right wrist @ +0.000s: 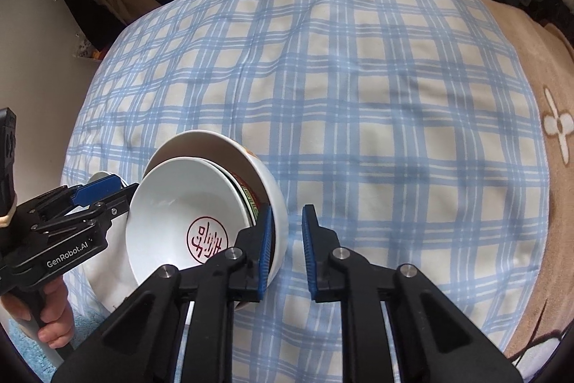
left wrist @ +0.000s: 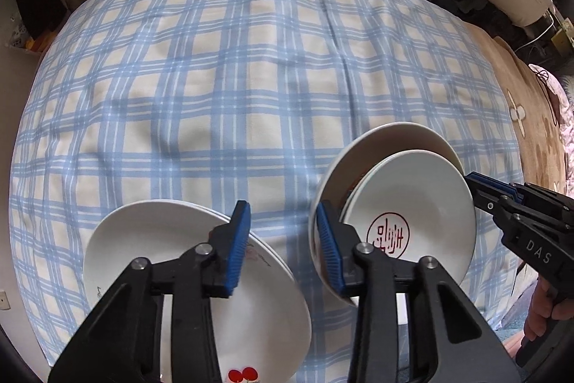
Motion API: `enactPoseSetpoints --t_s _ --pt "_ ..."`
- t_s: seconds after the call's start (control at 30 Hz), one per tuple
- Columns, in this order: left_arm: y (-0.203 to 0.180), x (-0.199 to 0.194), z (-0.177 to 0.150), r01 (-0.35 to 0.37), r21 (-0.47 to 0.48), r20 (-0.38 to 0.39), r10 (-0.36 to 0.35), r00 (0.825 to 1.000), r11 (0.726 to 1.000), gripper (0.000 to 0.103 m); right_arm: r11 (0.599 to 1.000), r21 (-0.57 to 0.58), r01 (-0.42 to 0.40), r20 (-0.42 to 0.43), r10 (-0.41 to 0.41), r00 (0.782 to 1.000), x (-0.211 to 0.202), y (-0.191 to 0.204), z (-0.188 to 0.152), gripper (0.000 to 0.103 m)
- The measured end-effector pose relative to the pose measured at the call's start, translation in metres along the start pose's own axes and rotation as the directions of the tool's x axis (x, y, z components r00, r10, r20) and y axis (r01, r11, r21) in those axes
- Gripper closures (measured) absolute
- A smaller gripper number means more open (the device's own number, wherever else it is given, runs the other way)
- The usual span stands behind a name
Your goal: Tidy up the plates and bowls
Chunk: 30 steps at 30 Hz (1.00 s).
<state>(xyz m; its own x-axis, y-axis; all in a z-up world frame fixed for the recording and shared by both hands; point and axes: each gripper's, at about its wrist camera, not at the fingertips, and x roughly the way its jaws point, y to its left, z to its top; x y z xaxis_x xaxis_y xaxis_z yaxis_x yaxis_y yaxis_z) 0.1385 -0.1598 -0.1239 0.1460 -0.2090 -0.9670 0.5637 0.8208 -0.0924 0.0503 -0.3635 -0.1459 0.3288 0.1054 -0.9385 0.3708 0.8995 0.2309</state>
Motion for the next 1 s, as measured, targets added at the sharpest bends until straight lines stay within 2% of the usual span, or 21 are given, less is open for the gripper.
enactPoseSetpoints --t_s 0.23,0.3,0.43,0.53,0.8,1.0 --pt "0.015 0.007 0.005 0.116 -0.064 -0.022 -0.118 0.993 0.991 0.068 1.000 -0.016 0.027 -0.002 -0.027 1.000 0.001 0.002 0.001 0.085" --pt "0.013 0.008 0.006 0.118 -0.055 -0.014 -0.119 0.993 0.992 0.070 0.999 -0.023 0.044 -0.001 -0.044 0.999 0.002 0.004 0.001 0.085" --pt "0.003 0.006 0.007 0.112 -0.018 -0.001 -0.112 0.994 0.994 0.087 0.998 -0.027 0.054 -0.001 -0.054 0.999 0.003 0.006 0.002 0.085" --pt "-0.004 0.006 0.006 0.097 0.002 0.006 -0.097 0.995 0.995 0.095 0.998 -0.032 0.054 -0.002 -0.054 0.999 0.003 0.006 0.002 0.087" --pt "-0.006 0.007 0.007 0.096 -0.019 0.007 -0.096 0.995 0.995 0.096 1.000 -0.008 0.006 -0.023 -0.006 1.000 0.008 0.004 0.005 0.095" --pt "0.000 0.010 0.008 0.123 -0.058 0.008 -0.122 0.992 0.991 0.096 0.999 0.034 -0.019 -0.023 0.020 1.000 0.010 0.000 0.005 0.094"
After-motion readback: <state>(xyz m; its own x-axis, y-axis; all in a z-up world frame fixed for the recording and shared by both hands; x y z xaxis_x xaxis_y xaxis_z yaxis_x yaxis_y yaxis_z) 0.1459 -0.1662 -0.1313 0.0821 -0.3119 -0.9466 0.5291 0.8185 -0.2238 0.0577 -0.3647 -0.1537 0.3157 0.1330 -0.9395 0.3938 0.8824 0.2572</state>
